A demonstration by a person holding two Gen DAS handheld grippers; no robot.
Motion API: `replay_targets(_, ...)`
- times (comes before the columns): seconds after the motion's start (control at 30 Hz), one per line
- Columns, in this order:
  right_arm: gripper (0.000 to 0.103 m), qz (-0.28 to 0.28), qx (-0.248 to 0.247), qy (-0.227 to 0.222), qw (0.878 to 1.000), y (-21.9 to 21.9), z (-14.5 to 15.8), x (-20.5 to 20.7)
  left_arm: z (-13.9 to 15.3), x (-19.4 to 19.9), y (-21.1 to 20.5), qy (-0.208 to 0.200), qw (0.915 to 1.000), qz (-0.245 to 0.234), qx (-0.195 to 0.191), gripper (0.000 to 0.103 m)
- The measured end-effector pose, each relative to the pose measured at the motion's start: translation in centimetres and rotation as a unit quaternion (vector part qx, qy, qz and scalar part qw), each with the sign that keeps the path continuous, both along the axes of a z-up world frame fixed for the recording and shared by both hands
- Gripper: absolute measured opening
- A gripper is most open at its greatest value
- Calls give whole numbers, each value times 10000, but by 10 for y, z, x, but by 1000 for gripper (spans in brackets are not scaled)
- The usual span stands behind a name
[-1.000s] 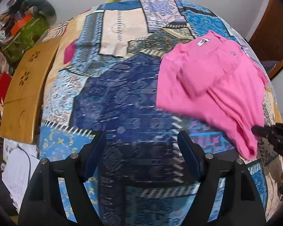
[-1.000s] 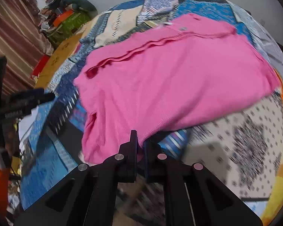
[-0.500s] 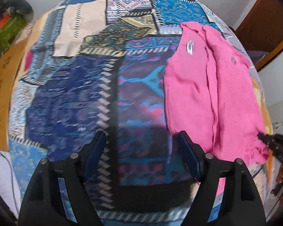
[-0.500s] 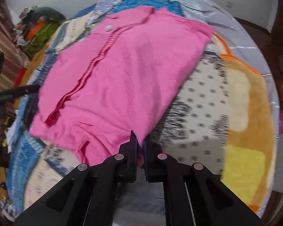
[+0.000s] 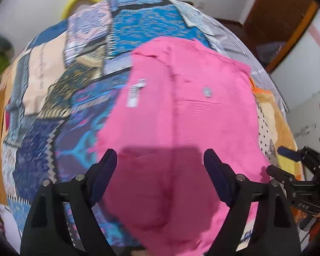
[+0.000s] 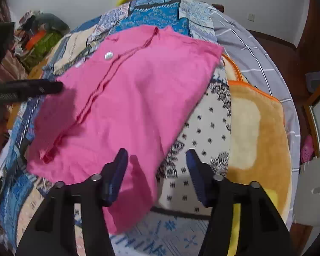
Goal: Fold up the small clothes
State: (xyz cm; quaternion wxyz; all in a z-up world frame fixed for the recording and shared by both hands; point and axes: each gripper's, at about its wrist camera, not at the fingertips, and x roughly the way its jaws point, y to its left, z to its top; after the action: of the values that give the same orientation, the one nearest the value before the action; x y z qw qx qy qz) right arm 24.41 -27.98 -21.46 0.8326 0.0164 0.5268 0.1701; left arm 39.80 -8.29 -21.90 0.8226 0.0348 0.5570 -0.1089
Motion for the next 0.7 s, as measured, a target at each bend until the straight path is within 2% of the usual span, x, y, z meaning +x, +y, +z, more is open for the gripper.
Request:
replay_targets(0.1, 63, -1, 124, 38, 9999, 3, -5, 6, -14, 5, -23, 15, 9992, -256, 298, 84)
replay_targets(0.23, 64, 155, 68, 179, 9997, 16, -21, 13, -36, 8, -47, 130, 9953, -598, 752, 85)
replay_targets(0.3, 64, 221, 64, 270, 9994, 19, -30, 12, -40, 8, -50, -38, 9928, -661, 999, 94)
replay_targets(0.5, 68, 138, 341, 415, 9985, 8, -36, 13, -38, 10, -22, -124, 9937, -512, 992, 97)
replay_targets(0.7, 67, 168, 252, 390, 9988, 6, -33, 8, -31, 10, 28, -87, 9971, 92, 756, 99)
